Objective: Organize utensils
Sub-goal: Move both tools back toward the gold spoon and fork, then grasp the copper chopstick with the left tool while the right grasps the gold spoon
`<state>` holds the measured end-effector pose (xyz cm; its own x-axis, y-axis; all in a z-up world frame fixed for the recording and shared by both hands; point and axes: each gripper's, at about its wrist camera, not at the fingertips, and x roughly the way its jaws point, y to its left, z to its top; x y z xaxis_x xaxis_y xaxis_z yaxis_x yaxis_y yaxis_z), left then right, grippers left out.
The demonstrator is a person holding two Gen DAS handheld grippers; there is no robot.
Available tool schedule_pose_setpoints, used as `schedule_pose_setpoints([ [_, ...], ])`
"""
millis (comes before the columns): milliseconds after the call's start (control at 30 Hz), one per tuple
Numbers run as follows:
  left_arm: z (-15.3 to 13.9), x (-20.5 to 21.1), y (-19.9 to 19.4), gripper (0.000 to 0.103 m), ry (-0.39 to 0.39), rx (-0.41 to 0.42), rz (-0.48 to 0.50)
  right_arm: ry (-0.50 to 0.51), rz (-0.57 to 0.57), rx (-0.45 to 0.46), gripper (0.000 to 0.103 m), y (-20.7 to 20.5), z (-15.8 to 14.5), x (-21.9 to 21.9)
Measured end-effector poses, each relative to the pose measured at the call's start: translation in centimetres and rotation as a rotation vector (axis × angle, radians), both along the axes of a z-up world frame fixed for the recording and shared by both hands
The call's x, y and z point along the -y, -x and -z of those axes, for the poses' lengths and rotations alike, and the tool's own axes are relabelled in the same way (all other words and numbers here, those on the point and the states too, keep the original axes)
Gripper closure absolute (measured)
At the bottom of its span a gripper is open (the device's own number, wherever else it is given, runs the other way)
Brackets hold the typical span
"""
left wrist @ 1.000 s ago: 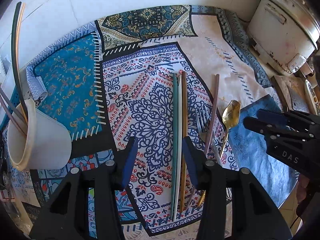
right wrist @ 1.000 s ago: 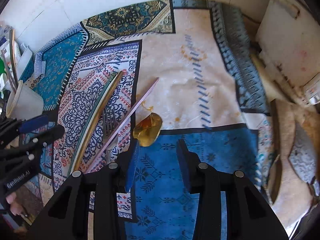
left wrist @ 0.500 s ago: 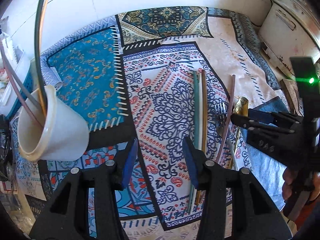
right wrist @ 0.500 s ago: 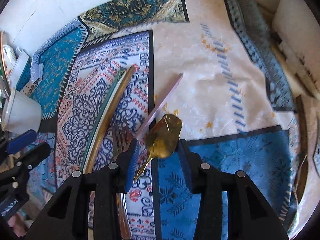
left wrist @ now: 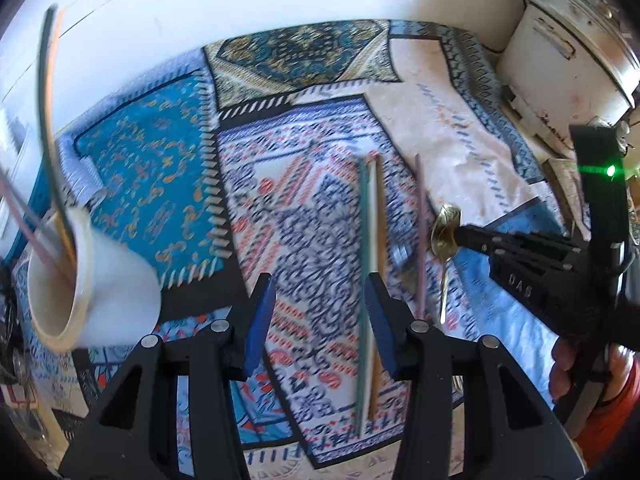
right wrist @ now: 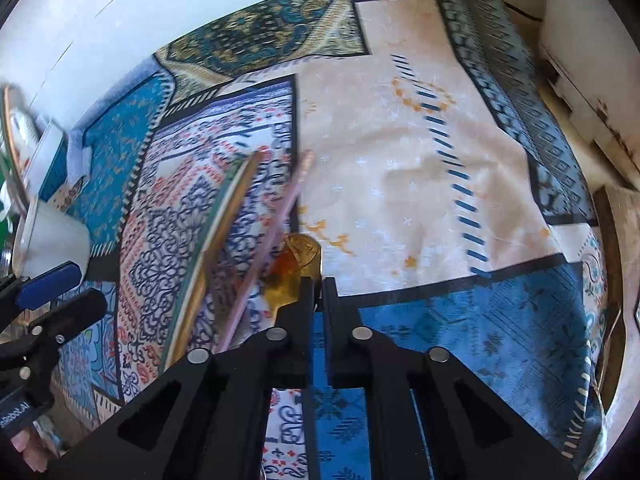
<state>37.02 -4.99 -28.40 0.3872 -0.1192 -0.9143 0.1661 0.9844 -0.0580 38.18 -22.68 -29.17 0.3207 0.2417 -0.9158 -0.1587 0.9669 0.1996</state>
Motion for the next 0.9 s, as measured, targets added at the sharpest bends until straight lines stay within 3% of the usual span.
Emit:
schedule_pose_setpoints([
  [233, 0.6, 4.4, -3.0, 0.058, 0.043, -0.029, 0.107, 0.014, 0.015, 0.008, 0.1, 2.1, -1.4, 3.7],
  [333, 2.0, 6.7, -4.6, 0.073, 0.022, -0.073, 0.151, 0.007, 0.013, 0.015, 0.098, 3.2, -2.7, 5.5],
  [467, 3.9, 8.7, -6.6, 0.083, -0.018, -0.133, 0.187, -0.031, 0.025, 0.015, 0.08, 2.7, -3.4, 5.8],
  [733, 5.0, 10.4, -8.3, 0.085, -0.049, -0.179, 0.214, -0.053, 0.024, -0.008, 0.078, 3.2, -3.1, 5.6],
  [800, 5.0, 10.6, -8.6, 0.097, -0.043, -0.175, 0.218, -0.055, 0.022, -0.02, 0.078, 3.1, -2.7, 5.5],
  [900, 4.6, 10.0, -9.2, 0.098, 0.009, -0.186, 0.195, -0.066, 0.015, -0.038, 0.078, 2.8, -2.1, 4.9],
])
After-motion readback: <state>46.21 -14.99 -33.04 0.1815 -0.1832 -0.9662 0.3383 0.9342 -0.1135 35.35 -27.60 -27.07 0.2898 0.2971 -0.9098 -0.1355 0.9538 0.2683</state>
